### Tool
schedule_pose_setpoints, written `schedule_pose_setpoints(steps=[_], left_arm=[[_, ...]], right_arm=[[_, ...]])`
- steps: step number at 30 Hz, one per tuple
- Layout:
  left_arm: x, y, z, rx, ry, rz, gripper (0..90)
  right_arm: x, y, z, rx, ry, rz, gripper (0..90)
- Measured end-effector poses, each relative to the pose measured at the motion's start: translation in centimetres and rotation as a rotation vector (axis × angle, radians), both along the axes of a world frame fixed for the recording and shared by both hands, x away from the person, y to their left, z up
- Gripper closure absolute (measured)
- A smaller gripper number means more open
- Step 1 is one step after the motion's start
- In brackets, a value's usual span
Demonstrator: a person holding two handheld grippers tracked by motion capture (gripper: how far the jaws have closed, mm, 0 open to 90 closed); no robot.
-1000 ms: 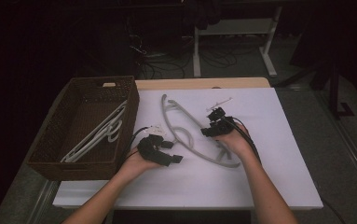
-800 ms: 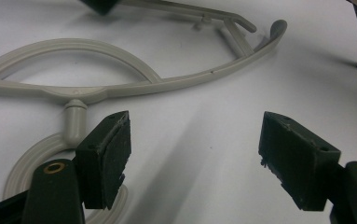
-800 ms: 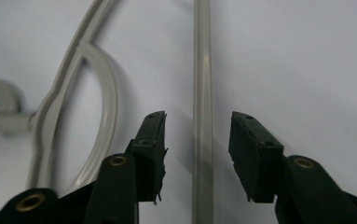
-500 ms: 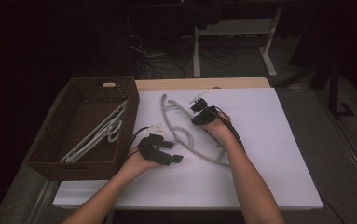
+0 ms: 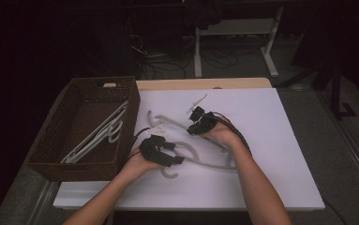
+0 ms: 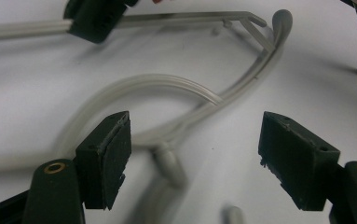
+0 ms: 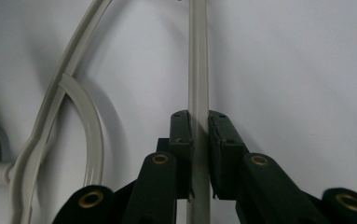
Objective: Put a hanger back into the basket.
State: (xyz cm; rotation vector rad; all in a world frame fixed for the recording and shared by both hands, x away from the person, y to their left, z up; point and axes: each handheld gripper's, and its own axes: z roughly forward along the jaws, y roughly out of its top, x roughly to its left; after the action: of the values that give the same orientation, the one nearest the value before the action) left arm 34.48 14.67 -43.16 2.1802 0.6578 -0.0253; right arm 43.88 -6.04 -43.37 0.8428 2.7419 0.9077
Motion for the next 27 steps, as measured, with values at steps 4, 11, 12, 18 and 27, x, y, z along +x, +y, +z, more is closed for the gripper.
schedule_pose_setpoints(steps=[4, 11, 12, 18, 27], left_arm=[[0.0, 0.0, -0.1, 0.002, 0.002, -0.002, 25.8], [0.0, 0.1, -0.1, 0.002, 0.004, -0.002, 25.8], [0.0, 0.1, -0.2, 0.001, 0.005, 0.0, 25.8], [0.0, 0.1, -0.1, 0.001, 0.0, -0.001, 25.8], [0.1, 0.3, 0.1, -0.006, -0.003, 0.0, 24.1]], right_arm=[[-1.4, 0.2, -0.1, 0.014, 0.026, 0.074, 80.1], [-3.7, -0.9, 0.9, 0.101, 0.01, 0.017, 70.2], [-4.2, -1.4, 1.2, 0.116, 0.005, -0.004, 71.6], [-7.5, -4.0, 2.0, 0.113, -0.012, -0.096, 88.5], [-11.0, -7.5, 0.6, 0.044, 0.005, -0.178, 89.1]])
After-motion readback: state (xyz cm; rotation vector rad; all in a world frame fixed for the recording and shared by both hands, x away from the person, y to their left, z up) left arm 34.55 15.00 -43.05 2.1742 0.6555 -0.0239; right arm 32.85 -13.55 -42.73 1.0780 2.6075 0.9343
